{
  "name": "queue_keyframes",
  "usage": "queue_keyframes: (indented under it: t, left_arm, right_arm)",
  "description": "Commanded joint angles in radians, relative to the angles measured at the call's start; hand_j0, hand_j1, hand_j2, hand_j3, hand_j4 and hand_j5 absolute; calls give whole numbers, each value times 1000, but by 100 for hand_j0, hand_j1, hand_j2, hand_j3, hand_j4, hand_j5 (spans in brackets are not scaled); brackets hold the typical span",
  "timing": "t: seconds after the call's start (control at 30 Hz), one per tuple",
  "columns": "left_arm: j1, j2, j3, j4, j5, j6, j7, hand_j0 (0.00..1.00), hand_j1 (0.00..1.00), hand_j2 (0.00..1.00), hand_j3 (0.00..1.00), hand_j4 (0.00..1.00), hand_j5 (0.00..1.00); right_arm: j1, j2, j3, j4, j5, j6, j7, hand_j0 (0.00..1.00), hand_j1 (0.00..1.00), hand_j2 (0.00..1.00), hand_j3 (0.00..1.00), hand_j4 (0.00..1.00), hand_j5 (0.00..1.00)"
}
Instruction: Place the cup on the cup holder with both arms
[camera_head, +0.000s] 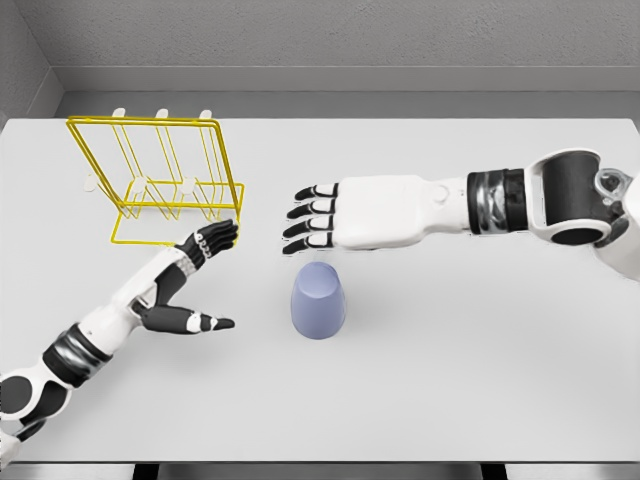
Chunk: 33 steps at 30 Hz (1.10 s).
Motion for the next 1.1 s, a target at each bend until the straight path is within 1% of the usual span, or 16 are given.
queue_keyframes:
  t: [0.0,0.07,0.1,0.27,0.3,0.37,0.4,0.5,0.57,0.63,0.67,0.73,0.77,0.83,0.9,1.07]
  left_arm:
    - [0,-15,-21,14,0,0,0,100,100,100,100,100,100]
    - [-3,-18,-27,14,0,0,0,100,100,100,100,100,100]
    - [-5,-24,-27,14,0,0,0,100,100,100,100,100,100]
    - [-32,-41,-58,40,0,0,0,100,100,100,100,100,100]
    - [-34,-49,-58,40,0,0,0,100,100,100,100,100,100]
    - [-41,-55,-64,40,0,0,0,100,100,100,100,100,100]
    - [-44,-59,-70,40,0,0,0,100,100,100,100,100,100]
    - [-57,-59,-92,40,0,0,0,100,100,100,100,100,100]
    - [-67,-61,-101,40,0,0,0,100,100,100,100,100,100]
    - [-67,-64,-102,40,0,0,0,100,100,100,100,100,100]
    - [-80,-78,-109,45,0,0,0,100,100,100,100,100,100]
    - [-104,-81,-144,68,0,0,0,100,100,100,100,100,100]
    - [-109,-96,-144,74,0,0,0,100,100,100,100,100,100]
    - [-118,-101,-155,80,1,0,0,100,100,100,100,100,100]
    - [-133,-104,-173,86,1,0,0,100,100,100,100,100,100]
    - [-146,-105,-176,85,1,0,0,100,100,100,100,100,100]
  right_arm:
    - [2,-60,-102,0,-57,2,-3,100,100,100,100,100,100]
    - [11,-91,-167,7,-88,2,-3,100,100,100,100,100,100]
    - [20,-102,-176,9,-88,2,-4,100,100,100,100,100,100]
    - [44,-134,-187,109,-89,2,-9,100,100,100,100,100,100]
    - [75,-137,-227,125,-94,2,-10,100,100,100,100,100,100]
    - [178,-138,-334,156,-128,2,-9,100,100,100,100,100,100]
    - [204,-138,-359,173,-145,2,-10,100,100,100,100,100,100]
    - [212,-143,-385,250,-226,2,-10,100,100,100,100,100,100]
    - [244,-166,-392,250,-276,2,-10,100,100,100,100,100,100]
    - [278,-165,-394,253,-286,2,-10,100,100,100,100,100,100]
    - [302,-165,-412,251,-324,2,-10,100,100,100,100,100,100]
    - [386,-157,-471,248,-329,2,-10,100,100,100,100,100,100]
    - [416,-152,-483,251,-329,2,-10,100,100,100,100,100,100]
    - [459,-149,-510,251,-332,2,-12,100,100,100,100,100,100]
    - [502,-151,-576,250,-393,2,-10,100,100,100,100,100,100]
    - [522,-134,-578,260,-395,2,-10,100,100,100,100,100,100]
